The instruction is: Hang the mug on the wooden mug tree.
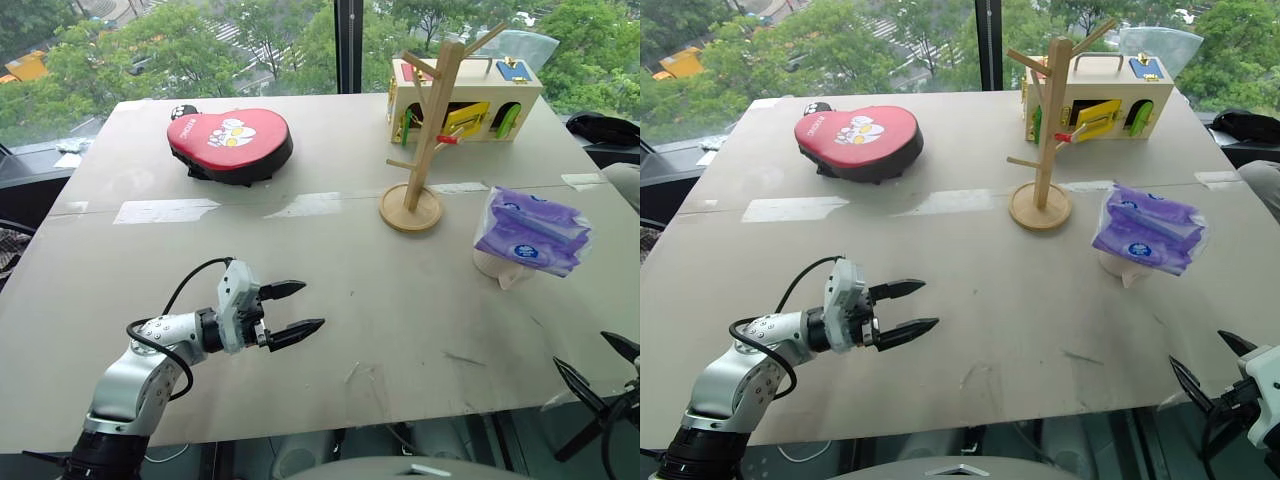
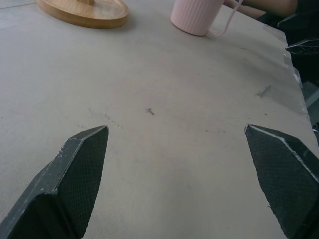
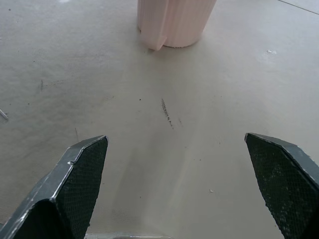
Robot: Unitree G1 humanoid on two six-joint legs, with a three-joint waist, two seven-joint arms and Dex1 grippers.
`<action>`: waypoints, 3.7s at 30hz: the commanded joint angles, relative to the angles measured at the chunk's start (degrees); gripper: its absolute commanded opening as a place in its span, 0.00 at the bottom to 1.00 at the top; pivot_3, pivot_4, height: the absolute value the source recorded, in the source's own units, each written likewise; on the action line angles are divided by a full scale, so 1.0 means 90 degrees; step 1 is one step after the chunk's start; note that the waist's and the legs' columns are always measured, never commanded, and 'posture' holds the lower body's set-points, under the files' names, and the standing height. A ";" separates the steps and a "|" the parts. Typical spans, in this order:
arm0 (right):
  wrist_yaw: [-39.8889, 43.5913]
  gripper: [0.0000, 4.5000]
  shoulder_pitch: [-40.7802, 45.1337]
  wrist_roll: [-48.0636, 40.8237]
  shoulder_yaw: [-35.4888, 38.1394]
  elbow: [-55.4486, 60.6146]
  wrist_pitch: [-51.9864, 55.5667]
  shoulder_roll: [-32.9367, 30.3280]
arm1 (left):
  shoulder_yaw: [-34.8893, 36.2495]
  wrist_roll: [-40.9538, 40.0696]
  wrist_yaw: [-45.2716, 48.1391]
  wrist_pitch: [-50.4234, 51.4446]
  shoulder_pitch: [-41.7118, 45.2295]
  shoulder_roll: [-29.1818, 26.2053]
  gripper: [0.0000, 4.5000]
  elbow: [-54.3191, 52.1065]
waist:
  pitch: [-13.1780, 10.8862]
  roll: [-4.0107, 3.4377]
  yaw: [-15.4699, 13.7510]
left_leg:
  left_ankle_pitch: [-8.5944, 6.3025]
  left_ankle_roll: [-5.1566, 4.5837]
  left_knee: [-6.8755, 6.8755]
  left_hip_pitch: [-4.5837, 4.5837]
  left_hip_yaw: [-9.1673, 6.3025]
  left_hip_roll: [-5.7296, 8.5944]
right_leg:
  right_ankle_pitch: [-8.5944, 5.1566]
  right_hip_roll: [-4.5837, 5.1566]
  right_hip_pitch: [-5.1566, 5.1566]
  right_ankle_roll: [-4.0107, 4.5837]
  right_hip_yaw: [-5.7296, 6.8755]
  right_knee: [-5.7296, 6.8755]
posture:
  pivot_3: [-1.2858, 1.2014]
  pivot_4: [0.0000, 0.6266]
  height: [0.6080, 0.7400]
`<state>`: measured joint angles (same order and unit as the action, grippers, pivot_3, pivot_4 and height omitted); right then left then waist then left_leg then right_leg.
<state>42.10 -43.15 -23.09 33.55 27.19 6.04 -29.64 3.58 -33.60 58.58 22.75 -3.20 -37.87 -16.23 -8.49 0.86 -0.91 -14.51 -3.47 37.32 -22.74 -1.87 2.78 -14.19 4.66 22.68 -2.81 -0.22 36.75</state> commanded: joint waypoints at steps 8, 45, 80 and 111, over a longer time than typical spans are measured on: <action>-0.0599 0.99 0.1113 0.1394 0.0291 0.1117 -0.0550 -0.0712 | -0.0093 -0.0202 0.0910 -0.0618 0.0426 0.0103 1.00 -0.0301 | 0.0004 -0.0006 -0.0020 | 0.0000 0.0001 0.0001 0.0001 0.0004 0.0002 | 0.0001 0.0001 0.0000 -0.0001 0.0007 0.0002 | 0.52 0.24 1.00; -0.1486 0.01 0.3707 0.4852 -0.0350 0.0432 -0.0264 -0.1437 | -0.0387 -0.0080 0.0450 -0.0847 0.0523 0.0604 1.00 -0.0594 | 0.0000 -0.0004 -0.0011 | 0.0012 0.0019 0.0010 -0.0005 0.0000 0.0011 | 0.0015 -0.0005 -0.0012 -0.0025 0.0021 0.0005 | 0.52 0.24 1.00; -0.2147 0.99 0.3139 0.1538 -0.0922 0.2982 0.5468 0.0759 | -0.0596 -0.0045 0.0800 -0.0837 0.1039 0.0615 1.00 -0.0142 | 0.0001 -0.0016 0.0011 | 0.0001 0.0000 0.0014 0.0005 -0.0014 0.0004 | 0.0015 -0.0009 -0.0011 -0.0022 0.0023 0.0009 | 0.52 0.24 1.00; -0.4341 0.01 0.4665 0.2975 -0.2051 -0.0328 0.2736 0.1445 | -0.0330 -0.0138 0.0360 -0.0834 0.0432 0.0578 1.00 -0.0800 | 0.0000 -0.0021 0.0032 | 0.0020 0.0032 -0.0001 0.0000 -0.0009 0.0020 | 0.0016 -0.0035 0.0000 -0.0025 0.0016 0.0011 | 0.52 0.24 1.00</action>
<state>1.47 -0.43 4.28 13.08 24.58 32.77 -15.13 -0.53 -33.78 62.82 15.65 1.39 -32.82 -20.21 -8.49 0.67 -0.62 -14.36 -3.22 37.32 -22.72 -1.96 2.95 -14.04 4.35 22.68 -3.03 -0.06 36.85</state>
